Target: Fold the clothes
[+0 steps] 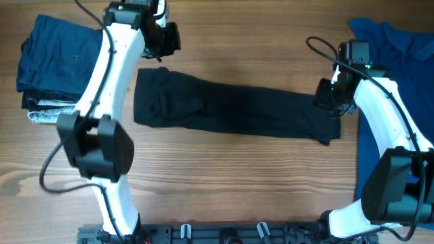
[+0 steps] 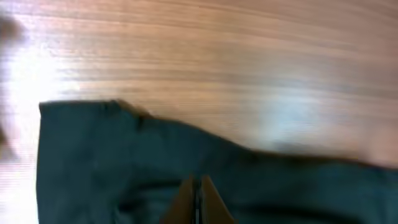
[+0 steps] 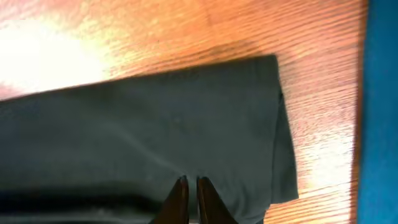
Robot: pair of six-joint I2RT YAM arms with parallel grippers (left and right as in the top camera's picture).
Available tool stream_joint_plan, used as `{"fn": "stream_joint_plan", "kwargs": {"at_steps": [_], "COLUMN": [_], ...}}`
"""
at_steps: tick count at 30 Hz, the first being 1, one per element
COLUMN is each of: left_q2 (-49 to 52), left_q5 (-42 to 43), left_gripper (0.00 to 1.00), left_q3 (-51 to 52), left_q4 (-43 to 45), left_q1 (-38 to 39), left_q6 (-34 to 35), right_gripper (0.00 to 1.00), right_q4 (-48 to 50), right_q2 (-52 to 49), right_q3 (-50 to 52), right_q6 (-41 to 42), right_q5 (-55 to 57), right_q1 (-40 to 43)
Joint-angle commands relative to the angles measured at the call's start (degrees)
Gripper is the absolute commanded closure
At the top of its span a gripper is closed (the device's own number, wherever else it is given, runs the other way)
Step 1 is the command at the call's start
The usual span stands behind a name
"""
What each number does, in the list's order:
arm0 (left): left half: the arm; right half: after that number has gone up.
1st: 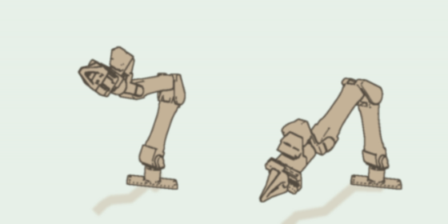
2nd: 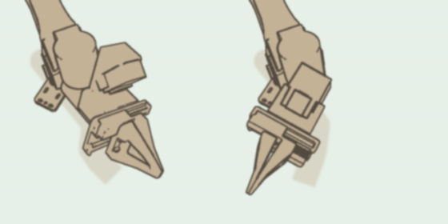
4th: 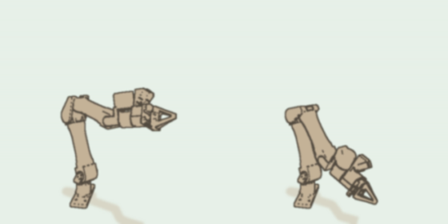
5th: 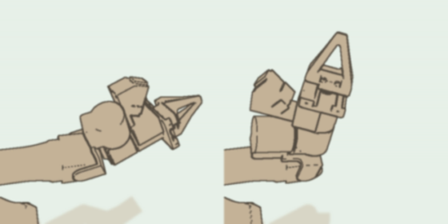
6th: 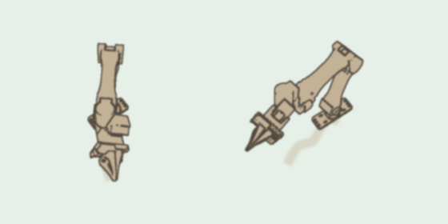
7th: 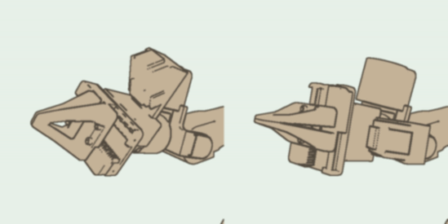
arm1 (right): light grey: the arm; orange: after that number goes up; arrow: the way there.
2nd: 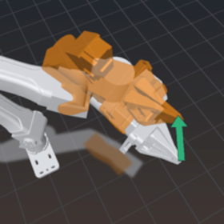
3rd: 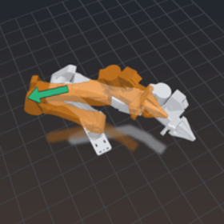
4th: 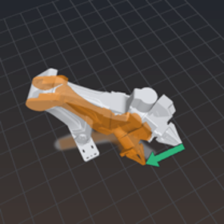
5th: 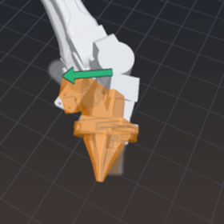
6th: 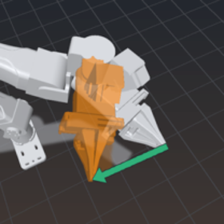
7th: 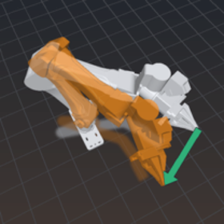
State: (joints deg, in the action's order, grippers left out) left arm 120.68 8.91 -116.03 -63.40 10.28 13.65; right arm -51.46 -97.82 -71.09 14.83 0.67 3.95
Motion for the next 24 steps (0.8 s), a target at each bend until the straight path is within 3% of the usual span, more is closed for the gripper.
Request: {"fn": "stream_joint_plan", "kwargs": {"at_steps": [1, 4, 7, 16, 24], "left_q2": [-1.05, 1.31, 3.10, 4.17, 2.97], "left_q5": [3.74, 3.30, -1.09, -5.84, -6.01], "left_gripper": [0.96, 0.96, 0.96, 0.96, 0.96], "left_q3": [0.35, 2.91, 7.91, 24.87, 26.77], "left_q4": [-6.40, -6.73, -4.35, 16.61, 7.17], "left_q1": [6.45, 12.63, 17.33, 19.82, 19.82], "left_q6": [0.83, 1.95, 7.41, 11.30, 11.26], "right_gripper": [0.92, 0.87, 0.87, 0.87, 0.87], "right_q4": [1.79, 3.19, 3.69, 4.13, 4.13], "right_q2": [0.63, 0.63, 0.63, 0.63, 0.63], "right_q3": [-0.63, -0.63, -0.63, -0.63, -0.57], "right_q6": [-2.67, -2.71, -2.82, -2.86, -2.84], "right_q5": [-1.84, -2.10, -2.08, -2.10, -2.08], "right_q1": [0.00, 0.11, 0.11, 0.11, 0.11]}}
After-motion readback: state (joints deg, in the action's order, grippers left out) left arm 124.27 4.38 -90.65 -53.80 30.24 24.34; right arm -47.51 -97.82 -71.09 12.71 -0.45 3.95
